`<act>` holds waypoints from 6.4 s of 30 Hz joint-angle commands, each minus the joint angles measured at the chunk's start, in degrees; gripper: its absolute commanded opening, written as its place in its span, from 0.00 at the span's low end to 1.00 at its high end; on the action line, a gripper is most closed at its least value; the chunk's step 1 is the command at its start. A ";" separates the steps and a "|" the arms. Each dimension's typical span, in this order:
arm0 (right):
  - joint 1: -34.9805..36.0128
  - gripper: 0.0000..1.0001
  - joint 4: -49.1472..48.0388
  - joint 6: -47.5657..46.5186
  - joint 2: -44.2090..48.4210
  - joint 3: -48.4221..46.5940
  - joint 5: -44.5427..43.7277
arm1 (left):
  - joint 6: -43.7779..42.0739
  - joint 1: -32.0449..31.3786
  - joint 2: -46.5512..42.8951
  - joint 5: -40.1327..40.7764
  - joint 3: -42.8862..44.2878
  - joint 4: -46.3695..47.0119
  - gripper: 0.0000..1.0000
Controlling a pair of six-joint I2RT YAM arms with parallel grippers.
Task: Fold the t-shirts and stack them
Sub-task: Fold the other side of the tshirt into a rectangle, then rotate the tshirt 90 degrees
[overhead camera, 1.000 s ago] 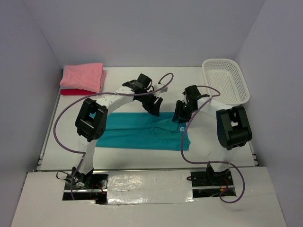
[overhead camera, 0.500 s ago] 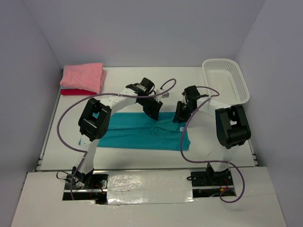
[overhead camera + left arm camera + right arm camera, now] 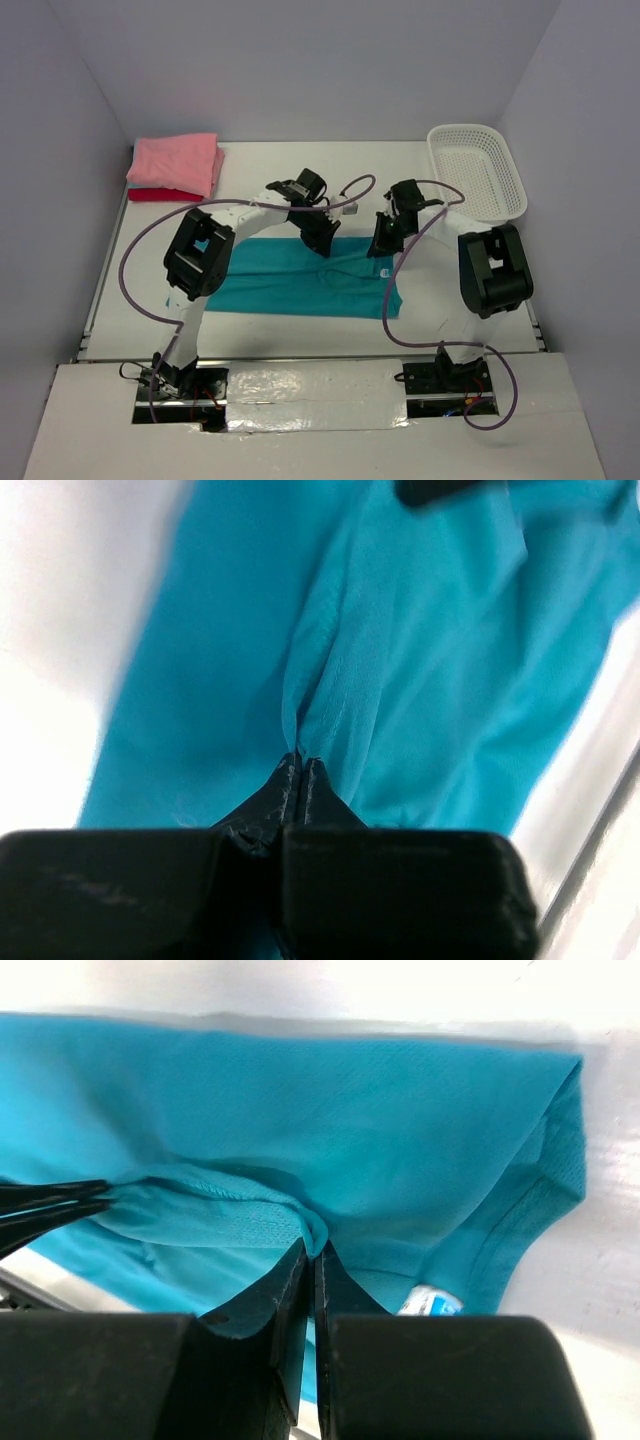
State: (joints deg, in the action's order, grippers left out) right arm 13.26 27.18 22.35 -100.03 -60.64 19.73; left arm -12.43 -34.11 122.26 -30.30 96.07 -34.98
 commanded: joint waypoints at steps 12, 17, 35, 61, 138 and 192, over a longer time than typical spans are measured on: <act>3.88 0.30 2.17 -1.52 17.50 15.37 5.57 | -25.97 -2.45 -9.94 -11.79 -11.70 -10.54 0.11; 4.23 0.50 4.54 -3.53 21.27 18.10 10.50 | -35.02 -3.60 -9.23 -11.01 -10.47 -19.14 0.26; 5.55 0.00 -4.58 0.68 12.97 5.81 7.25 | -30.30 5.87 -14.15 -11.26 -7.04 -20.92 0.35; 15.57 0.30 -2.85 7.35 18.54 13.56 -2.66 | -15.27 37.79 -26.19 5.13 -18.11 -8.98 0.36; 50.36 0.80 -29.44 62.78 1.01 3.87 -15.07 | -4.97 53.35 -53.17 23.54 -22.95 -19.24 0.52; 39.58 0.00 -40.73 42.11 8.53 39.11 2.77 | -15.97 32.96 -46.48 1.23 -9.80 -6.60 0.54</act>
State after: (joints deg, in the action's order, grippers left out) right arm 55.53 -22.83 75.07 -91.96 -24.05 23.55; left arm -20.32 11.38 82.89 -32.99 90.32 -47.88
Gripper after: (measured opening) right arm 0.011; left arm 0.541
